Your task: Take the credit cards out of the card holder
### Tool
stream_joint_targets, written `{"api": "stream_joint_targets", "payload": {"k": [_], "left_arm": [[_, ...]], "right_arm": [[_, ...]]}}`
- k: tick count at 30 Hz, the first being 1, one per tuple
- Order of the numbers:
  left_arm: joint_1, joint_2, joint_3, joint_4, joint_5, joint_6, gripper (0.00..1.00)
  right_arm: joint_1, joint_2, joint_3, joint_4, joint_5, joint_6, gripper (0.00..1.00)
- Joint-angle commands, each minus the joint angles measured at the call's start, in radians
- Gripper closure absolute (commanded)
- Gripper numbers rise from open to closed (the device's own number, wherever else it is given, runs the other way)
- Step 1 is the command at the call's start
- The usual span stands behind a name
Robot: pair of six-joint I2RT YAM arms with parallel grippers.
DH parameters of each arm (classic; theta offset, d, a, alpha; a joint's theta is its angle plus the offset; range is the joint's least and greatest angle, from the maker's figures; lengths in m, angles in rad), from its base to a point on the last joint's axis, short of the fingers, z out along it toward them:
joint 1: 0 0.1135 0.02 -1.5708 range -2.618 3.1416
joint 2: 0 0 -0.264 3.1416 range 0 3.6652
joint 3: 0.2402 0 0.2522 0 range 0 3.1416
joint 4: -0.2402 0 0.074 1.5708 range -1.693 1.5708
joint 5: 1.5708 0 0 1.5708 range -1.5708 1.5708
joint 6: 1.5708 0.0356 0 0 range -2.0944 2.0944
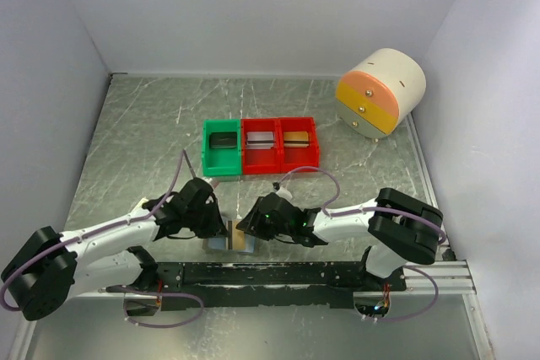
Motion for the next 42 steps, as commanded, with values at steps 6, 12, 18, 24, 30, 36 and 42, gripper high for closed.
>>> {"api": "stream_joint_targets", "payload": {"k": [6,12,18,24,30,36,42], "left_arm": [[-0.008,-0.044,0.026,-0.048,-0.058,-0.002,0.92],[-0.007,-0.060,0.016,-0.033,-0.049,-0.006,0.92],[-0.007,-0.052,0.044,-0.087,-0.100,0.018,0.93],[-0.007,-0.062,0.039,-0.076,-0.089,0.015,0.92],[-0.008,-0.072,0.045,-0.087,-0.089,0.018,0.91],[-0.008,-0.056,0.032,-0.052,-0.067,0.008,0.82],[-0.008,-0.036,0.004,0.052,0.009,-0.026,0.76]], "right_arm": [[0.006,0.041,0.046,-0.240,0.024,-0.073,0.63],[0.007,0.033,0.089,-0.269,0.014,-0.107,0.62],[0.006,0.016,0.190,-0.349,0.012,-0.181,0.61],[0.007,0.036,0.199,-0.275,-0.050,-0.190,0.61],[0.008,0.076,0.157,-0.272,-0.044,-0.140,0.61],[0.007,0.095,0.139,-0.314,-0.025,-0.114,0.61],[0.008,0.107,0.091,-0.244,-0.049,-0.084,0.60]]}}
